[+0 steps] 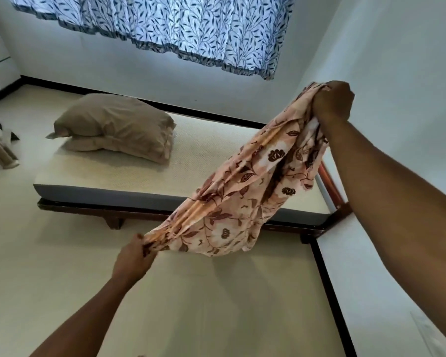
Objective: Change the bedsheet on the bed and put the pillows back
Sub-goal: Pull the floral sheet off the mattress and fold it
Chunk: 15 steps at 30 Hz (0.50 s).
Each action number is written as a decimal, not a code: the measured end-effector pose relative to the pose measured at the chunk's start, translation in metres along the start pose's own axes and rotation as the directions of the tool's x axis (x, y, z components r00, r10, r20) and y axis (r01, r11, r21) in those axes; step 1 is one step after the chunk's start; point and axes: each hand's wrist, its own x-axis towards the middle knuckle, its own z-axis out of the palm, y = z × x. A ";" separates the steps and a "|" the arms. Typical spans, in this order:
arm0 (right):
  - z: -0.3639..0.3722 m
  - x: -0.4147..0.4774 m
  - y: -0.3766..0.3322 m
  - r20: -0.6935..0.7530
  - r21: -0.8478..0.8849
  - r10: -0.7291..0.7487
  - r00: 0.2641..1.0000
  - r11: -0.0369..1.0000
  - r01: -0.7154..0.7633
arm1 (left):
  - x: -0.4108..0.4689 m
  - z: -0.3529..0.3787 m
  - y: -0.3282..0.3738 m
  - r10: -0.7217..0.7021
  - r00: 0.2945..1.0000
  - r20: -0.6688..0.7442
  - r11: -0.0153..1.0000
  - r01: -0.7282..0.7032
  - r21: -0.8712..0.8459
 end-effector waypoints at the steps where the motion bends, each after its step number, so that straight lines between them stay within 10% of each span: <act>1: 0.002 -0.003 0.004 0.027 -0.011 0.002 1.000 1.000 -0.001 | 0.000 -0.001 0.006 -0.021 0.998 -0.059 0.999 0.022 0.026; 11: 0.018 -0.022 0.015 0.055 -0.041 -0.025 0.998 0.999 0.028 | 0.032 -0.030 0.029 -0.063 0.980 -0.187 0.916 0.131 0.379; 15: 0.020 -0.010 0.020 0.131 -0.152 -0.109 0.985 0.980 0.129 | 0.051 -0.066 0.059 0.027 0.989 -0.145 0.979 -0.055 -0.194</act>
